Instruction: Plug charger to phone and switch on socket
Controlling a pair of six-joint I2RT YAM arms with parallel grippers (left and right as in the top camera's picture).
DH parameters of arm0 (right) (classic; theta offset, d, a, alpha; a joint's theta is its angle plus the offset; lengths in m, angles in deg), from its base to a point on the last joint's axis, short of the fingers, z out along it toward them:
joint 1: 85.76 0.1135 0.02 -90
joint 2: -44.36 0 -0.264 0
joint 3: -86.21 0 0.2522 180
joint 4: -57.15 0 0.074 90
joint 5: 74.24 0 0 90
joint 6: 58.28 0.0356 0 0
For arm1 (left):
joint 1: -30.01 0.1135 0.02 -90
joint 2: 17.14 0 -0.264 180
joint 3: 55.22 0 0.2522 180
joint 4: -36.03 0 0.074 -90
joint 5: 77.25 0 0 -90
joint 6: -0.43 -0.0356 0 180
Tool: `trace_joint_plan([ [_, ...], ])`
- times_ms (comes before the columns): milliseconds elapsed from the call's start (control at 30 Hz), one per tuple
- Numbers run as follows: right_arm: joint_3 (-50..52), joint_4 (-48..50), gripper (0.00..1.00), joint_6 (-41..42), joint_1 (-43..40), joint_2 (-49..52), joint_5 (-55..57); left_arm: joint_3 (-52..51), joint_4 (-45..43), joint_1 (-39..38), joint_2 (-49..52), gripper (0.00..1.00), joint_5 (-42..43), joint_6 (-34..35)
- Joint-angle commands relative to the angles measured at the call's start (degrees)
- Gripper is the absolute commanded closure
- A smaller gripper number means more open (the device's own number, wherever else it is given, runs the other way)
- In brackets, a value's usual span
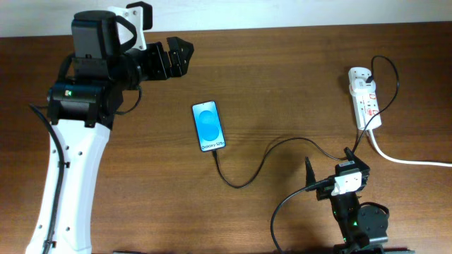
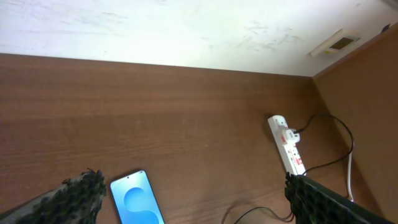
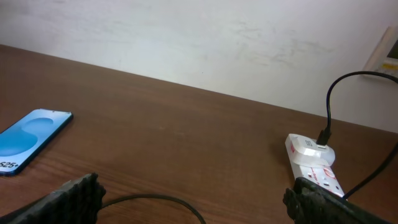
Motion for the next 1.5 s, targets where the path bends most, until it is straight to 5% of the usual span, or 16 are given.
trace_joint_plan([
  [0, 0.28, -0.37, 0.02, 0.85, 0.57, -0.70, 0.44, 0.24, -0.07, 0.28, -0.59, 0.01, -0.39, -0.92],
  [667, 0.28, -0.37, 0.02, 0.85, 0.57, -0.68, 0.46, 0.15, 1.11, 0.28, -0.59, 0.01, -0.39, -0.92],
  [867, 0.28, -0.37, 0.02, 0.85, 0.57, -0.68, 0.46, -3.93, 2.54, 0.31, -6.51, 0.01, -14.88, -4.04],
  [1100, 0.28, -0.37, 0.02, 0.85, 0.57, -0.68, 0.46, -29.73, -15.52, 0.37, -22.45, 0.01, -15.78, -25.55],
  [1467, 0.28, -0.37, 0.02, 0.85, 0.57, -0.68, 0.46, -71.78, -46.10, 8.24, -49.51, 0.01, -12.85, -27.10],
])
